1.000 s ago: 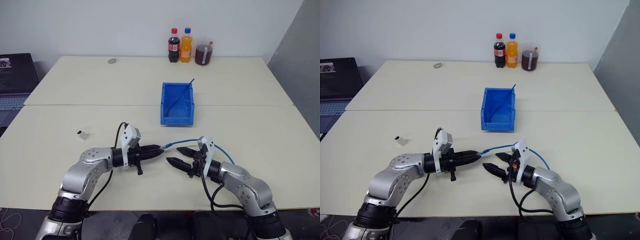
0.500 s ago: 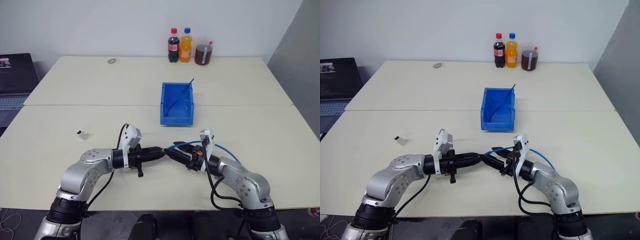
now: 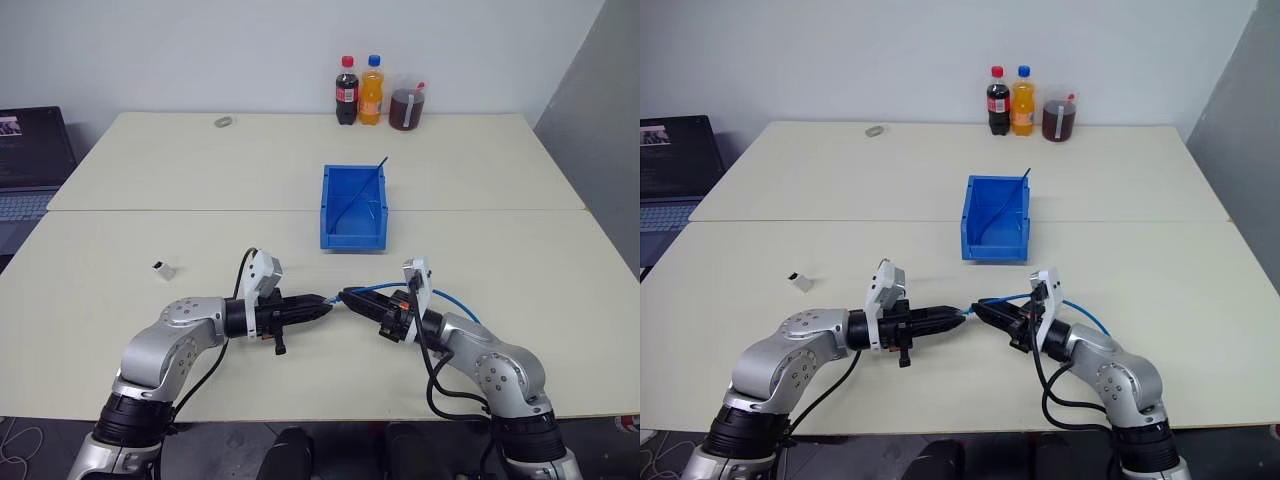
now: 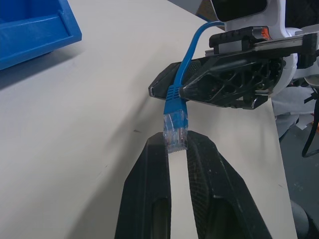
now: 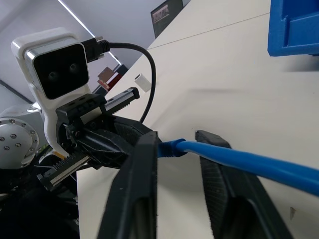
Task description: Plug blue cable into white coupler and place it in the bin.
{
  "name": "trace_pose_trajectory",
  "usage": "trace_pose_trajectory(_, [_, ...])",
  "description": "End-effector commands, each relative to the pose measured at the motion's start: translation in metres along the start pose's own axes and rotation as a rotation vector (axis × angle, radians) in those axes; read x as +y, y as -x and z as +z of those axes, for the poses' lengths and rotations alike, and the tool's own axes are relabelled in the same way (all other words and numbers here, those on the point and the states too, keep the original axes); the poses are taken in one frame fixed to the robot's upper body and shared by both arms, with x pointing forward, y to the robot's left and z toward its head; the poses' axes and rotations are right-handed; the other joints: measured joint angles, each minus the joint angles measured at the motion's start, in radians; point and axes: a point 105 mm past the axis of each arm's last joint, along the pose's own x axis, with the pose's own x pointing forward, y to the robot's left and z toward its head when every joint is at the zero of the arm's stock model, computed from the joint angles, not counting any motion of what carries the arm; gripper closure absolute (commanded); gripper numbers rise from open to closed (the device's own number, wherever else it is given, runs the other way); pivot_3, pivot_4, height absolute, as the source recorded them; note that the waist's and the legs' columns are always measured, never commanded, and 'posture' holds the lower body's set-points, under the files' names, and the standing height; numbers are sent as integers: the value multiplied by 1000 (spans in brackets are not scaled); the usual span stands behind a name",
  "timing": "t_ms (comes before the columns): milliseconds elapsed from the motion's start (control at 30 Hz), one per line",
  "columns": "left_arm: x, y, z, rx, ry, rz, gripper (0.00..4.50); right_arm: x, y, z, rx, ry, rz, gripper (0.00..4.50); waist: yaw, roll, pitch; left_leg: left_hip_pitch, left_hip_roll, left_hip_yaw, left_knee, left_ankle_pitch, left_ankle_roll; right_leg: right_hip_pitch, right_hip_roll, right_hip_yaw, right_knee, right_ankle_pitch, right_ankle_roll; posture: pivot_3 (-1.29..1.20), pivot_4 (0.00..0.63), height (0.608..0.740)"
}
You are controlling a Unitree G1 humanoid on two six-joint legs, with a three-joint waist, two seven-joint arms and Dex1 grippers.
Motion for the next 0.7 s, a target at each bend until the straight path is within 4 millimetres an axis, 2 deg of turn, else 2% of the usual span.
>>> trace_pose_trajectory(33, [0, 1, 14, -46, -44, -5, 4303, 16, -3, 6, -1, 25, 78, 4402, 0, 0, 0, 0, 0, 0, 0, 0, 0, 0, 0, 0, 0, 0, 0, 0, 150, 740])
trace_pose_trajectory(467, [6, -4, 13, -46, -75, 12, 4303, 20, -2, 4, 23, 20, 109, 4495, 0, 0, 0, 0, 0, 0, 0, 0, 0, 0, 0, 0, 0, 0, 0, 0, 150, 740])
trace_pose_trajectory(533, [6, -4, 13, -42, -81, 11, 3602, 17, -2, 6, 16, 35, 92, 4496, 0, 0, 0, 0, 0, 0, 0, 0, 0, 0, 0, 0, 0, 0, 0, 0, 150, 740])
trace_pose_trajectory(700, [8, -2, 10, -25, -134, 29, 2581, 9, -1, 10, -2, 63, 58, 4499, 0, 0, 0, 0, 0, 0, -1, 0, 0, -1, 0, 0, 0, 0, 0, 0, 150, 740])
